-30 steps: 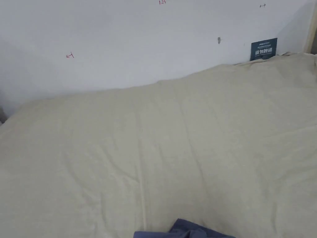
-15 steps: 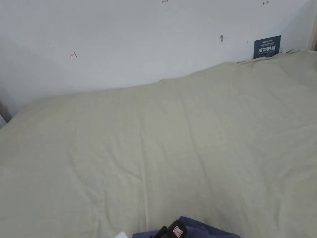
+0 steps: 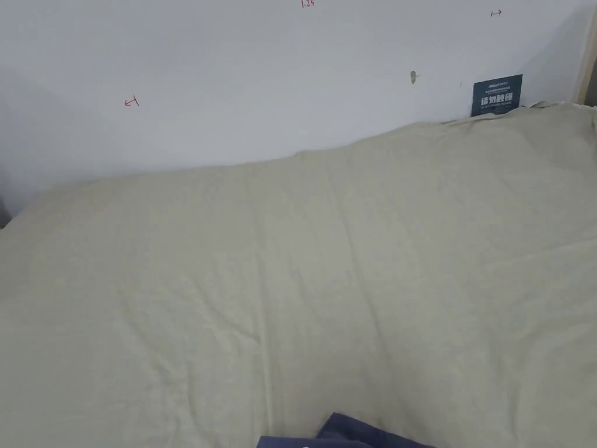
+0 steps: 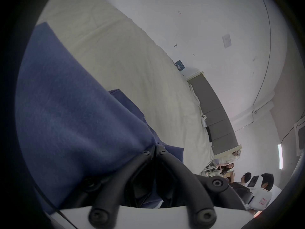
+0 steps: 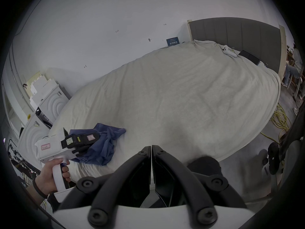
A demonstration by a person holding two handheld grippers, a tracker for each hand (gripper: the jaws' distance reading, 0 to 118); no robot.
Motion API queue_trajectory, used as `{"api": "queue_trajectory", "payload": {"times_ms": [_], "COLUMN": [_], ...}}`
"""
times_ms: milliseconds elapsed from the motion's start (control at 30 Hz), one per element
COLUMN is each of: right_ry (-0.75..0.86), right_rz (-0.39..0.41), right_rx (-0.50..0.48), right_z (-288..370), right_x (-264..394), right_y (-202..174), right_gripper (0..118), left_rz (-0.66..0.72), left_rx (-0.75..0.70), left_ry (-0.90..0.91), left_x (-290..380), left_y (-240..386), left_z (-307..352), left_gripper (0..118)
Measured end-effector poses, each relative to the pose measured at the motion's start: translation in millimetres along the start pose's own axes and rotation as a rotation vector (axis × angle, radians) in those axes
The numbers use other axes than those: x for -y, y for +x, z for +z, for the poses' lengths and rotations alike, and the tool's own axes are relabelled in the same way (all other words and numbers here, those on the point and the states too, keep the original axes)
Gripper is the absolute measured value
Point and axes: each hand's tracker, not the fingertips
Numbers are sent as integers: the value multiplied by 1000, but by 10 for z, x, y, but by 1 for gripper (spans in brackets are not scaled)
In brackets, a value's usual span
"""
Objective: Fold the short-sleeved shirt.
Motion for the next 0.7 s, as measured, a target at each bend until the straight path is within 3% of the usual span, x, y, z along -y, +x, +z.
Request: {"api": "queue_trajectory", "payload": {"times_ms": [133,267,433,500,533,600,667,700], "right_ry": [-4,-27,-92,-130,-153,-193,-267,-295], "right_rz": [9,-10,-11,-54,-76,-124,-177,-212], "right_rx": [-54,-221,-406,-476,-500,-534,-515,-500], "right_z": [-32,-229,-766,-1018,-1161,-1405,-1649,-1745], "right_x": [5,-50,-130,-138,-134,-103,-31,20], "right_y": [-184,-474,-959,-1070,-1099,-1109,-1031,-954], "right_gripper": [1,1,1,1,1,1,1,1], "left_rz": [7,90,-165,-143,-127,-95,-56,-34], "left_rx": [-6,33,29,19,6,-23,-70,-89], "left_ry": [-3,-15,82,83,93,115,98,85], "left_x": [1,-126,-324,-448,-507,-575,-634,-649], "left_y": [-1,64,172,54,-40,-250,-431,-538], "left_z": [30,254,1009,1268,1385,1543,1593,1579], "left_gripper": [5,6,11,20,25,49,93,105]}}
